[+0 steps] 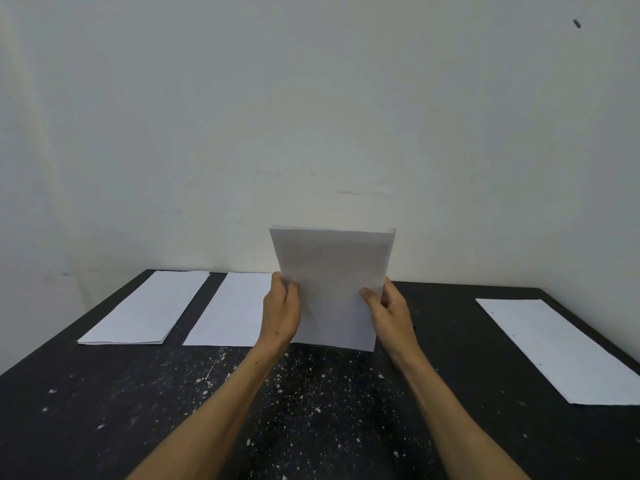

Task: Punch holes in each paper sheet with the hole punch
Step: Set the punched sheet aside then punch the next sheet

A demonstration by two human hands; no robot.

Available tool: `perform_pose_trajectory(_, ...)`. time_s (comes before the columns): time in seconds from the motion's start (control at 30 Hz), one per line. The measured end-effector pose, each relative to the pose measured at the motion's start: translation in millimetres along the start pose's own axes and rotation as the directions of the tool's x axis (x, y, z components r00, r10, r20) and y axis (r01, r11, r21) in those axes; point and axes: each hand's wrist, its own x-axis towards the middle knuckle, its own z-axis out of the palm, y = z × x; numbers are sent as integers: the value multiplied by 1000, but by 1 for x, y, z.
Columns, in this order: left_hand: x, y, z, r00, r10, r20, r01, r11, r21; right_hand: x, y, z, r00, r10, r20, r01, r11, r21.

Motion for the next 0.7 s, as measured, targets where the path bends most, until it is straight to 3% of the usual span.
perform_pose_trajectory(0.23,13,11,-2,1000,-22,-4,22,999,26,7,-5,-3,1000,0,5,0,999,-40)
perform_pose_trajectory(0.37,28,26,-11,999,44,0,-44,999,5,14,-12,-5,1000,-22,-3,22,1000,-12)
perform_pose_trajectory(0.47,44,45,-20,987,158,-30,-157,987,28,24,-32,-8,996,-78,-43,75,995,-66)
perform_pose_trajectory(0.57,58,69,-33,928,372,-13,-369,923,114,38,-59,-14,974,-226,-12,218,950,-225)
perform_pose_trajectory(0.7,77,86,-46,841,522,144,-538,776,329,59,-90,-23,896,-427,122,429,763,-484)
